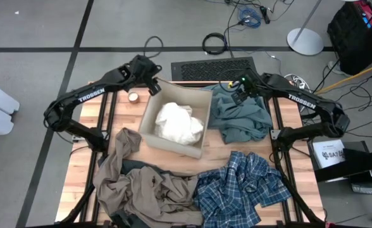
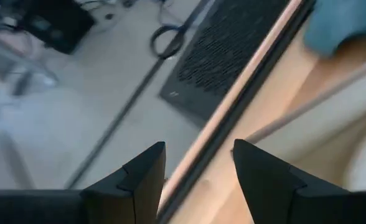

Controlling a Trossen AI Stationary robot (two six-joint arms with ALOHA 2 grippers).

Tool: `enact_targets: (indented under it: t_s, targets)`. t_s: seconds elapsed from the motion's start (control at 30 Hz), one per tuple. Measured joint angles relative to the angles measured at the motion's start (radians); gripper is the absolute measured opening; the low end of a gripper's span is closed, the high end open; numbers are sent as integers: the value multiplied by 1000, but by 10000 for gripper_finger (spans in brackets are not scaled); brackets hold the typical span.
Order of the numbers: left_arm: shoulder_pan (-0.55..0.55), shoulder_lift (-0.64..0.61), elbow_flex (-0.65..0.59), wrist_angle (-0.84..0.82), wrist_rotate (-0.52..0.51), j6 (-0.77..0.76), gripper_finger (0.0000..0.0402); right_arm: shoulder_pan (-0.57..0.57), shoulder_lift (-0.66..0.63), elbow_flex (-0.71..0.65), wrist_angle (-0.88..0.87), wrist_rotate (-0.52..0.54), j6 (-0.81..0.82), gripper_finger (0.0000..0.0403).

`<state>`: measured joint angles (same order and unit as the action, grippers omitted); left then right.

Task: Sort clothes
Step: Move the white laundry bin to the top left of the table

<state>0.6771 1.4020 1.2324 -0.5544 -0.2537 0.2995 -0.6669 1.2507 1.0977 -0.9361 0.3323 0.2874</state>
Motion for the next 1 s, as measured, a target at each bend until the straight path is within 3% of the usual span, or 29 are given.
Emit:
enact_targets:
  t_s: [0.1, 0.3, 0.47, 0.57, 0.87, 1.0]
  targets:
    - [1, -42, 0, 36, 169, -29, 198, 2, -6, 0, -12, -1, 5, 238]
    - [-84, -136, 1, 189, 319, -89, 198, 2, -7, 0, -11, -9, -4, 238]
    - [-212, -195, 2, 230, 600, -182, 198, 57, -7, 0, 20, -152, 23, 238]
    - [-321, -200, 2, 194, 701, -189, 198, 138, -7, 0, 65, -176, 24, 238]
    - [-616, -134, -1, 101, 659, -189, 198, 330, 4, 1, 179, -183, 72, 238]
    - [-734, -85, -1, 105, 588, -189, 198, 363, 47, 1, 210, -182, 74, 238]
